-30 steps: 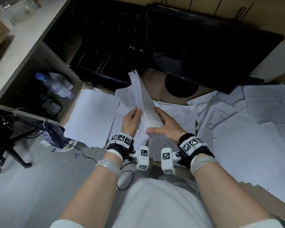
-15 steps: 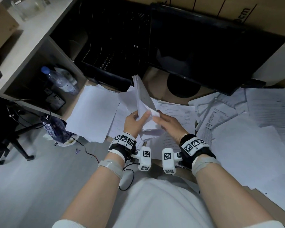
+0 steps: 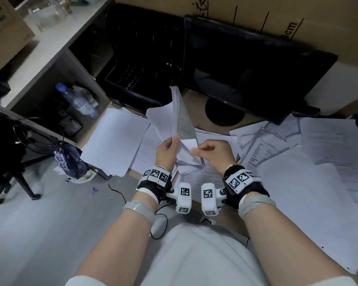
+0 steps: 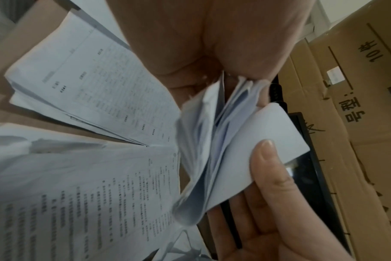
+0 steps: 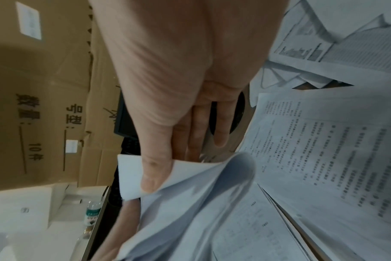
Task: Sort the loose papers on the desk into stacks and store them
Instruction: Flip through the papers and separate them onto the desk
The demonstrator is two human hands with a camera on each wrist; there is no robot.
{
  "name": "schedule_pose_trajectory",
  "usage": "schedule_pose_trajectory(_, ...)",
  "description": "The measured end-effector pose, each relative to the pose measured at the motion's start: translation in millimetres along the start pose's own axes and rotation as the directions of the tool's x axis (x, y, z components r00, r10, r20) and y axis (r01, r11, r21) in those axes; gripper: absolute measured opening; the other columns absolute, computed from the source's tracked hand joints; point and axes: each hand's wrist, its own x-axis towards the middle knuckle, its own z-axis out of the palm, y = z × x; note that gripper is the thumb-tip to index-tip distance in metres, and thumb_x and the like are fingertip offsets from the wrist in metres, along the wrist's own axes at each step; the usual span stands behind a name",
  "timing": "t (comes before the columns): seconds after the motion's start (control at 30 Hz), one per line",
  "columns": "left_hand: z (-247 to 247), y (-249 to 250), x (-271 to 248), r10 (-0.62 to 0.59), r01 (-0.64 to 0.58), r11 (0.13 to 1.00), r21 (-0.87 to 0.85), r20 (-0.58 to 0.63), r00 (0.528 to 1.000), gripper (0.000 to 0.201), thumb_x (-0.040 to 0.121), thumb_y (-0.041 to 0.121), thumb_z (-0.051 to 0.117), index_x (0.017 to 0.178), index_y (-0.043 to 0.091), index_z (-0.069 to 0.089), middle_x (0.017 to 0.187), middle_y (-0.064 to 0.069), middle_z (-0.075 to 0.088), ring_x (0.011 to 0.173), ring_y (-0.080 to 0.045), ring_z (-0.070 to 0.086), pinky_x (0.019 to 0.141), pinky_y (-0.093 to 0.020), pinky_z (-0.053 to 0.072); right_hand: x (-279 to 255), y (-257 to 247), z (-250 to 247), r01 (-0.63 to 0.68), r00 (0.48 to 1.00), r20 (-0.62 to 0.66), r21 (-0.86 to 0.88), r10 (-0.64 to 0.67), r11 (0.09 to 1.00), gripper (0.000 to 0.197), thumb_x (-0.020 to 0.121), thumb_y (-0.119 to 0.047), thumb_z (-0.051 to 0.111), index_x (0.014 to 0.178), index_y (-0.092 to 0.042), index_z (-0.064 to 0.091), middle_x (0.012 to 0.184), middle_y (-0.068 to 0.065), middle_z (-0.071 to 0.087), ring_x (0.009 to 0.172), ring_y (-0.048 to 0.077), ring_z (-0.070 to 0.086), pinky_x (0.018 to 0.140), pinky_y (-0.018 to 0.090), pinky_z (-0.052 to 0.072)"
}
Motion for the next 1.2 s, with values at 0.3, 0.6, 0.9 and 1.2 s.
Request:
schedule_pose_trajectory(0.3,0,8,-2,-0.013,0.010,0.993,-0.121,-0.018,1.000,0.043,0.089,0.036,0.073,0.118,0.004,0.070,0.108,-0.014,0.075,0.103,-0.030,0.072,0.100,-0.050,0.053,-5,-8,-5,0.003,0.996,0.094,0.040,-0.007,0.999,0.021,0.074,-0.021,0.087,0.089,-0.013,0.075,0.103,-0.011,0.073,0.092,-0.007,0.065,0.077,0.004,0.044)
schedule_pose_trajectory(0.6,-9,10,3,0.005,-0.011,0.997,-0.075,-0.070,0.998,0.070,0.064,0.055,0.086,0.120,0.015,0.071,0.116,-0.005,0.074,0.110,-0.025,0.069,0.104,-0.050,0.050,-4,-15,0,0.034,0.986,0.161,0.081,-0.047,0.996,0.033,0.076,-0.029,0.085,0.107,-0.022,0.074,0.110,-0.012,0.073,0.106,-0.004,0.063,0.087,0.013,0.041)
schedule_pose_trajectory(0.9,-19,17,0,0.049,-0.050,0.999,-0.015,-0.054,0.997,0.065,0.058,0.049,0.086,0.115,0.028,0.064,0.125,-0.002,0.067,0.111,-0.019,0.068,0.102,-0.041,0.052,4,-23,24,0.006,0.991,0.135,0.024,-0.009,1.000,0.031,0.077,-0.039,0.082,0.092,-0.014,0.072,0.101,-0.007,0.074,0.104,0.003,0.063,0.081,0.016,0.038)
schedule_pose_trajectory(1.2,-45,32,15,0.042,-0.042,0.999,-0.001,-0.056,0.998,0.066,0.064,0.046,0.086,0.123,0.021,0.068,0.122,-0.001,0.071,0.105,-0.023,0.071,0.099,-0.049,0.054,15,-31,48,-0.026,0.985,0.170,0.023,0.022,0.999,0.010,0.085,-0.025,0.078,0.088,-0.016,0.075,0.109,-0.019,0.068,0.104,-0.010,0.058,0.098,0.025,0.035)
